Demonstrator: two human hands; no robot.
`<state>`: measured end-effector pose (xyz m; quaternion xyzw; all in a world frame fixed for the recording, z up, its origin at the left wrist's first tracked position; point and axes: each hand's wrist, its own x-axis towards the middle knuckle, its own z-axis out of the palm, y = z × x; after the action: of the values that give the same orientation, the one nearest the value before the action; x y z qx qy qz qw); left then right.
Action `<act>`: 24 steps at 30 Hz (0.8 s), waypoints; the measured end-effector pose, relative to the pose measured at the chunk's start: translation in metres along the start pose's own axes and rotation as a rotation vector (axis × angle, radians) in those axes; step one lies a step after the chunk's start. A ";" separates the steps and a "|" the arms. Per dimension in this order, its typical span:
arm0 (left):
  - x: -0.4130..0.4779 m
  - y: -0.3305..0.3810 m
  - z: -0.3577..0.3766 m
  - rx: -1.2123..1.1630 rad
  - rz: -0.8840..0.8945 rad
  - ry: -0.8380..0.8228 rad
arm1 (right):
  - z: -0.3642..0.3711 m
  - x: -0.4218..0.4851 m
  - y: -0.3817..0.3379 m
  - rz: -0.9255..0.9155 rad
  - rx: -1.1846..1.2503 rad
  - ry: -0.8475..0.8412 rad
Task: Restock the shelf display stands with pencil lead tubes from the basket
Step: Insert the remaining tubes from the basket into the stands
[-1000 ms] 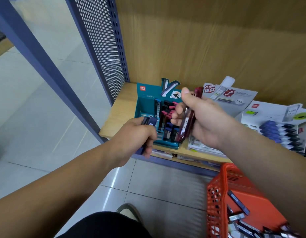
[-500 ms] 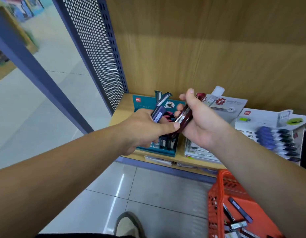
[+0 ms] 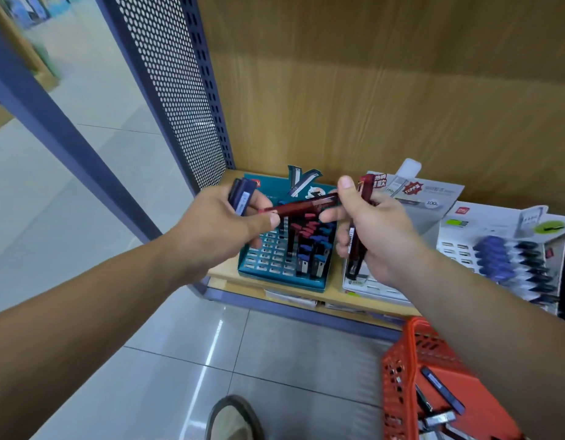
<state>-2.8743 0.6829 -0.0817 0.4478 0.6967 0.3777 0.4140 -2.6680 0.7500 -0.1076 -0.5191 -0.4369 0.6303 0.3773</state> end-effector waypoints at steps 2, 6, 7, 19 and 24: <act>0.002 -0.001 -0.008 -0.046 0.034 0.088 | -0.003 -0.001 0.000 -0.022 -0.094 -0.069; 0.009 -0.005 -0.022 0.012 0.111 0.204 | -0.002 -0.005 0.001 -0.033 -0.333 -0.113; 0.011 -0.007 -0.023 0.070 0.123 0.204 | 0.000 -0.006 0.001 -0.037 -0.419 -0.124; 0.037 -0.017 0.001 0.379 0.177 -0.022 | -0.005 0.019 -0.019 0.210 -0.350 -0.423; 0.041 -0.021 0.009 0.394 0.150 -0.054 | -0.004 0.025 -0.003 0.134 -0.368 -0.380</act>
<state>-2.8830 0.7164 -0.1134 0.5805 0.7106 0.2517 0.3076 -2.6679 0.7751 -0.1133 -0.4793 -0.5717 0.6498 0.1453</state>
